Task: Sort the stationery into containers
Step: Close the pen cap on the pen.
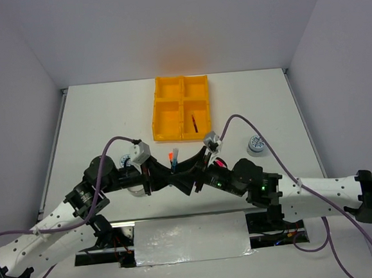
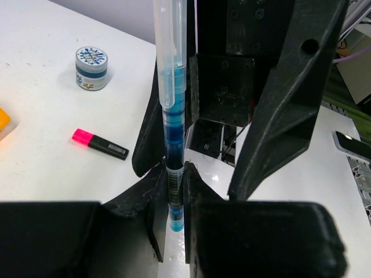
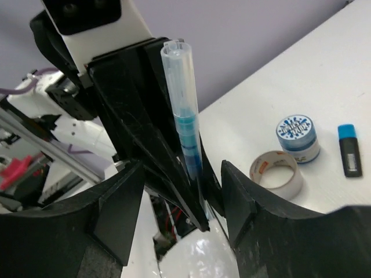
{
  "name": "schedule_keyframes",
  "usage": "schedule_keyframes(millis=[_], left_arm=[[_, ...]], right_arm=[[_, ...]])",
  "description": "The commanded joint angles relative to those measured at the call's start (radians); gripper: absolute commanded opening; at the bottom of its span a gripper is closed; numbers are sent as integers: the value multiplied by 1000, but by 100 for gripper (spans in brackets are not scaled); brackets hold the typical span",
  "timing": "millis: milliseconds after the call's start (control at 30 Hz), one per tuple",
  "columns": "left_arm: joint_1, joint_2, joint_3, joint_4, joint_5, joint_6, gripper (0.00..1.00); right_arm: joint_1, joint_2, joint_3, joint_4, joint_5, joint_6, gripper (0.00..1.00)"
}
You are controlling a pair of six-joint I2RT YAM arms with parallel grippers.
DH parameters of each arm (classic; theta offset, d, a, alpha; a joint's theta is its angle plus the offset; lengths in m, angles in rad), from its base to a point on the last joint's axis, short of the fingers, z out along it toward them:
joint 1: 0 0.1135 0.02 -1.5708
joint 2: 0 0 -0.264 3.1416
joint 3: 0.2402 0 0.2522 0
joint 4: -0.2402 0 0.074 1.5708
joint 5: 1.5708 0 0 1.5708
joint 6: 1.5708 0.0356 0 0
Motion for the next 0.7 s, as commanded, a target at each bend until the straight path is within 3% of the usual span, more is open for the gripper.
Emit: schedule_keyframes(millis=[0, 200, 433, 667], left_arm=[[-5, -5, 7, 135, -60, 12, 0], [-8, -2, -5, 135, -37, 1, 0], [-22, -13, -29, 142, 6, -1, 0], [-34, -5, -51, 148, -7, 2, 0]], right_arm=[[8, -51, 35, -130, -55, -71, 62], [-35, -109, 90, -229, -30, -131, 63], [-193, -108, 128, -252, -162, -143, 64], [-213, -60, 224, -256, -301, -177, 63]])
